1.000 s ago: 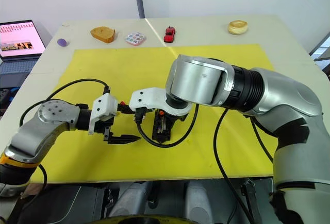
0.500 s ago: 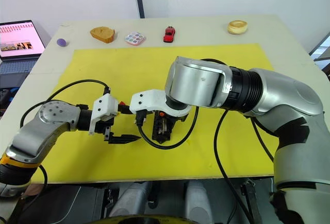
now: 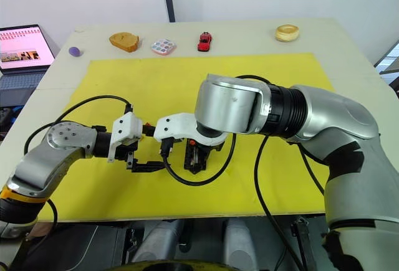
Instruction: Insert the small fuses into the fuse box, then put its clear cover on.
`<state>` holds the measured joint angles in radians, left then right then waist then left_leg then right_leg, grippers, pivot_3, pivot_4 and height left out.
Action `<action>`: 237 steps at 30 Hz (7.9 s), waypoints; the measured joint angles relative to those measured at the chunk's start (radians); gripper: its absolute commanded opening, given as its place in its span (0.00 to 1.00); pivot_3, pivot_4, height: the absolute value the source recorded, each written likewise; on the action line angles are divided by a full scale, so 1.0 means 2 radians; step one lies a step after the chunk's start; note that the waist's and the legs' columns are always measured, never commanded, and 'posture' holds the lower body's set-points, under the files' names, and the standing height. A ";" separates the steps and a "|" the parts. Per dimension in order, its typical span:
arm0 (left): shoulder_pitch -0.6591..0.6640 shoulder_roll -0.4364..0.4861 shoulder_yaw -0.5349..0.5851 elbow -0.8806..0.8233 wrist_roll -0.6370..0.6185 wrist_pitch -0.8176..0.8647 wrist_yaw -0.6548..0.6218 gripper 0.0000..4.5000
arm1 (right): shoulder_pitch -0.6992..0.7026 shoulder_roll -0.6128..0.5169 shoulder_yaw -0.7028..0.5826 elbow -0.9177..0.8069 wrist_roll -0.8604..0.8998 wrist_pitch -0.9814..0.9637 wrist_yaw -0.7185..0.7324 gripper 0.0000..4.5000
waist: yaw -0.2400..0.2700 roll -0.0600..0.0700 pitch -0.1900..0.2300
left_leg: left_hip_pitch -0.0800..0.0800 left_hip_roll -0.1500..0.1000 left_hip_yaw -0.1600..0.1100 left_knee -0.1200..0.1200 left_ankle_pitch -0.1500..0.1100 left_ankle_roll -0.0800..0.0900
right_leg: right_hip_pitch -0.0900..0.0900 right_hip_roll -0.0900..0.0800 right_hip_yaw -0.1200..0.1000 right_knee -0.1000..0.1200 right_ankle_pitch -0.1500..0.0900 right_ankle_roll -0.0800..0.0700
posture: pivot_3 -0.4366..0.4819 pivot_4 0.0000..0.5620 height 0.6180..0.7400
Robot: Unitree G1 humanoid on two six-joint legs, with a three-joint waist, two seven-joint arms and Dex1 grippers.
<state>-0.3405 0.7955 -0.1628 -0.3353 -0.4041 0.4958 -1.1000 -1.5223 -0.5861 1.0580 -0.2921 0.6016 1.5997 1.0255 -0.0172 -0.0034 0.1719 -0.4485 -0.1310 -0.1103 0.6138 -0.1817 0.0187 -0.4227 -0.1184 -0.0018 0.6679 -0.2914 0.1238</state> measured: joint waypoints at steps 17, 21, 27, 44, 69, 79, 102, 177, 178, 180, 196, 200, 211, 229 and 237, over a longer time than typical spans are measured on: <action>0.010 -0.007 -0.001 -0.001 0.001 0.000 0.009 0.99 | -0.003 -0.011 0.000 0.002 0.017 0.004 -0.016 0.00 | 0.000 0.000 0.000 | 0.000 0.000 0.000 0.000 0.000 0.000 | 0.000 0.000 0.000 0.000 0.000 0.000 | 0.48 0.27 1.00; 0.010 -0.007 -0.001 -0.001 0.001 0.000 0.009 0.99 | -0.004 -0.010 0.000 0.010 0.021 0.004 -0.018 0.00 | 0.001 0.000 0.000 | 0.000 0.000 0.000 0.000 0.000 0.000 | 0.000 0.000 0.000 0.000 0.000 0.000 | 0.48 0.27 1.00; 0.007 -0.008 -0.005 -0.001 0.001 0.000 0.009 0.99 | -0.009 -0.006 0.001 0.012 0.024 0.005 -0.025 0.00 | 0.000 0.000 0.000 | 0.000 0.000 0.000 0.000 0.000 0.000 | 0.000 0.000 0.000 0.000 0.000 0.000 | 0.48 0.27 1.00; 0.008 -0.009 -0.005 -0.010 0.001 0.001 0.017 0.99 | -0.011 0.010 0.011 0.007 0.025 0.005 -0.038 0.00 | -0.001 0.000 0.000 | 0.000 0.000 0.000 0.000 0.000 0.000 | 0.000 0.000 0.000 0.000 0.000 0.000 | 0.48 0.27 1.00; 0.007 -0.008 -0.005 -0.004 0.009 -0.005 0.010 1.00 | -0.011 -0.024 -0.022 0.007 0.025 -0.021 -0.006 0.54 | 0.002 0.000 0.000 | 0.000 0.000 0.000 0.000 0.000 0.000 | 0.000 0.000 0.000 0.000 0.000 0.000 | 0.48 0.27 1.00; 0.009 -0.009 0.000 -0.004 0.010 -0.004 0.013 1.00 | 0.154 -0.053 -0.259 -0.001 -0.003 -0.207 -0.043 0.54 | 0.003 -0.001 -0.001 | 0.002 0.000 0.000 0.000 0.000 0.000 | 0.005 0.000 0.000 0.000 0.000 0.000 | 0.48 0.27 1.00; 0.011 -0.020 0.009 -0.001 0.009 0.010 0.024 1.00 | 0.503 -0.080 -0.389 -0.073 -0.039 -0.455 0.002 0.01 | 0.004 -0.001 -0.001 | 0.003 0.000 -0.001 0.001 0.000 0.001 | 0.007 0.000 -0.001 -0.002 0.000 0.000 | 0.48 0.27 1.00; 0.227 0.129 0.373 0.049 -0.083 0.129 -0.008 1.00 | 0.545 -0.271 -0.552 0.119 -0.142 -0.567 0.076 0.86 | 0.003 -0.001 0.000 | 0.004 0.001 0.000 0.000 0.000 0.000 | 0.007 0.000 -0.001 -0.002 -0.001 -0.002 | 0.48 0.27 1.00; 0.241 0.135 0.382 0.070 -0.075 0.119 -0.020 1.00 | 0.548 -0.273 -0.557 0.136 -0.148 -0.583 0.078 0.98 | 0.003 -0.001 0.000 | 0.004 0.001 0.000 0.000 -0.001 0.000 | 0.007 0.000 -0.001 -0.003 -0.001 -0.002 | 0.48 0.27 1.00; 0.257 0.144 0.389 0.108 -0.062 0.100 -0.036 1.00 | 0.558 -0.281 -0.563 0.164 -0.157 -0.604 0.080 0.99 | 0.004 -0.001 0.000 | 0.004 0.001 0.000 0.000 -0.001 0.000 | 0.007 0.000 -0.001 -0.003 -0.001 -0.002 | 0.48 0.27 1.00; 0.112 0.126 0.281 0.168 -0.132 0.166 -0.079 1.00 | 0.434 -0.198 -0.540 0.070 -0.095 -0.506 0.069 0.99 | -0.001 0.002 0.001 | 0.003 0.001 0.000 -0.001 -0.001 0.000 | 0.006 0.000 0.000 -0.002 0.000 0.000 | 0.48 0.27 1.00; 0.050 0.114 0.223 0.239 -0.142 0.209 -0.096 1.00 | 0.395 -0.163 -0.500 -0.016 -0.051 -0.456 0.069 0.99 | 0.003 0.000 0.000 | 0.003 0.001 0.000 0.000 -0.001 0.000 | 0.006 0.000 0.000 -0.002 0.000 0.000 | 0.48 0.27 1.00; -0.097 0.056 0.126 0.439 -0.113 0.284 -0.105 0.71 | 0.381 -0.116 -0.442 -0.086 -0.034 -0.437 0.055 1.00 | 0.000 -0.001 0.000 | 0.003 0.000 -0.001 0.001 -0.001 0.000 | 0.006 0.000 0.000 -0.001 0.000 0.000 | 0.48 0.27 1.00; -0.135 0.023 0.087 0.477 -0.064 0.281 -0.139 0.59 | 0.387 -0.117 -0.439 -0.098 -0.039 -0.432 0.036 1.00 | 0.003 -0.001 0.000 | 0.003 0.000 -0.001 0.001 -0.001 0.000 | 0.007 0.000 0.000 -0.001 0.000 0.000 | 0.48 0.27 1.00; -0.129 0.025 0.079 0.474 -0.052 0.269 -0.157 0.47 | 0.387 -0.117 -0.436 -0.098 -0.045 -0.434 0.034 1.00 | 0.002 -0.001 0.000 | 0.003 0.000 -0.001 0.001 -0.001 0.000 | 0.007 0.000 0.000 -0.001 0.000 0.000 | 0.48 0.27 1.00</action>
<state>-0.5992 0.8451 -0.0041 0.6119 -0.5085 1.0338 -1.4146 -0.7476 -0.8204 0.1858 -0.4874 0.5110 0.7327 1.0928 -0.0135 -0.0053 0.1710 -0.4426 -0.1306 -0.1119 0.6162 -0.1835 0.0193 -0.4091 -0.1188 -0.0025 0.6650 -0.2915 0.1238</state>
